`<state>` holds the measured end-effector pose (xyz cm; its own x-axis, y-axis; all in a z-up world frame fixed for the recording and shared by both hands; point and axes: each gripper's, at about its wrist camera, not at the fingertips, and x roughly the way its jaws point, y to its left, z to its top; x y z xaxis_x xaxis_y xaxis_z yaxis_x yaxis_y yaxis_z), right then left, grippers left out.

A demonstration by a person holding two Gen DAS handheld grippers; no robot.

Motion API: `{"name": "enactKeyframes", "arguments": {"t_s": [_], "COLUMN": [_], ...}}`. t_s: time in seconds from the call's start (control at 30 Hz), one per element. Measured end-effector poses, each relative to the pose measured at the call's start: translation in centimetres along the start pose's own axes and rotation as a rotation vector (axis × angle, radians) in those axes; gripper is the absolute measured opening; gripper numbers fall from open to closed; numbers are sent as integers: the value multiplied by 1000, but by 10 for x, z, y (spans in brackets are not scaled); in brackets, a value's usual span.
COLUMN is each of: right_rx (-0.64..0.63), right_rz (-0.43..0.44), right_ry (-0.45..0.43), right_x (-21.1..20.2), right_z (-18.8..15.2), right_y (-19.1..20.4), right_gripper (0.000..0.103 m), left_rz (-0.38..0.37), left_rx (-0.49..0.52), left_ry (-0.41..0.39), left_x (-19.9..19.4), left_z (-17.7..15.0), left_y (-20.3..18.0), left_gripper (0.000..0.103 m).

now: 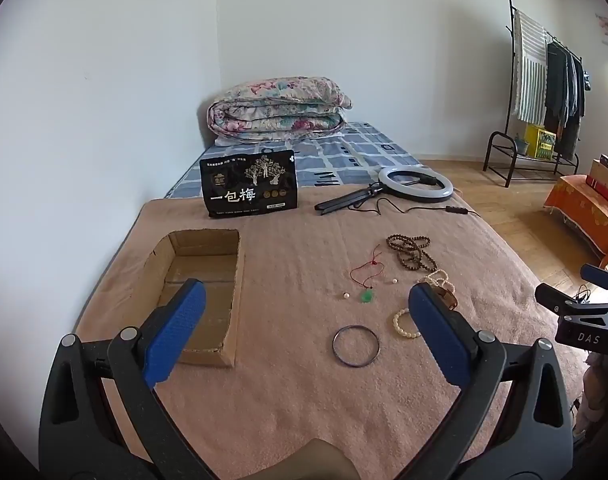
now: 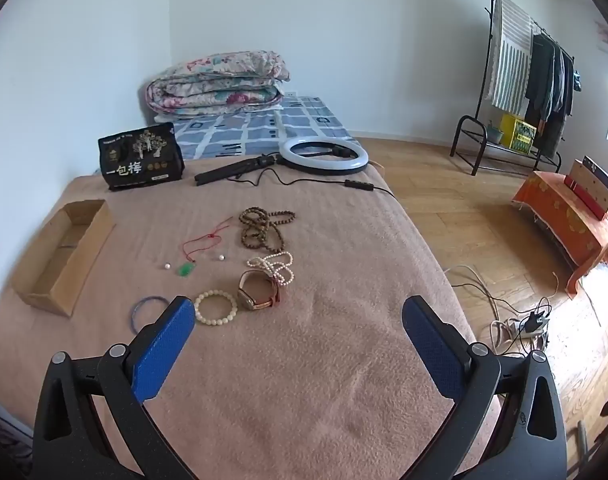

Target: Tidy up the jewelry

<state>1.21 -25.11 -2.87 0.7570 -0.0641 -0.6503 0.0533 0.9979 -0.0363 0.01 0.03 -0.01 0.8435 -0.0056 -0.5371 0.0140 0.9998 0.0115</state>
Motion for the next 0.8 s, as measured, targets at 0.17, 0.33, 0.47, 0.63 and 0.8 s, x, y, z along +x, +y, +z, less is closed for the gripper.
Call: {"name": "enactKeyframes", "arguments": {"t_s": [0.17, 0.33, 0.47, 0.63, 0.8], "right_rx": [-8, -9, -9, -7, -6], "right_rz": [2, 7, 6, 9, 10], "right_ry": [1, 2, 4, 5, 9], "right_x": [0, 1, 1, 1, 2], "right_z": [0, 0, 1, 0, -1], "right_y": [1, 0, 1, 0, 0], "right_gripper": [103, 103, 103, 103, 103], "left_rz": [2, 6, 4, 4, 2], "left_rx": [-1, 7, 8, 8, 7], "left_ry": [3, -5, -5, -5, -5], "left_x": [1, 0, -1, 0, -1], "left_z": [0, 0, 0, 0, 0], "left_y": [2, 0, 0, -1, -1], "left_gripper": [103, 103, 103, 103, 103]}}
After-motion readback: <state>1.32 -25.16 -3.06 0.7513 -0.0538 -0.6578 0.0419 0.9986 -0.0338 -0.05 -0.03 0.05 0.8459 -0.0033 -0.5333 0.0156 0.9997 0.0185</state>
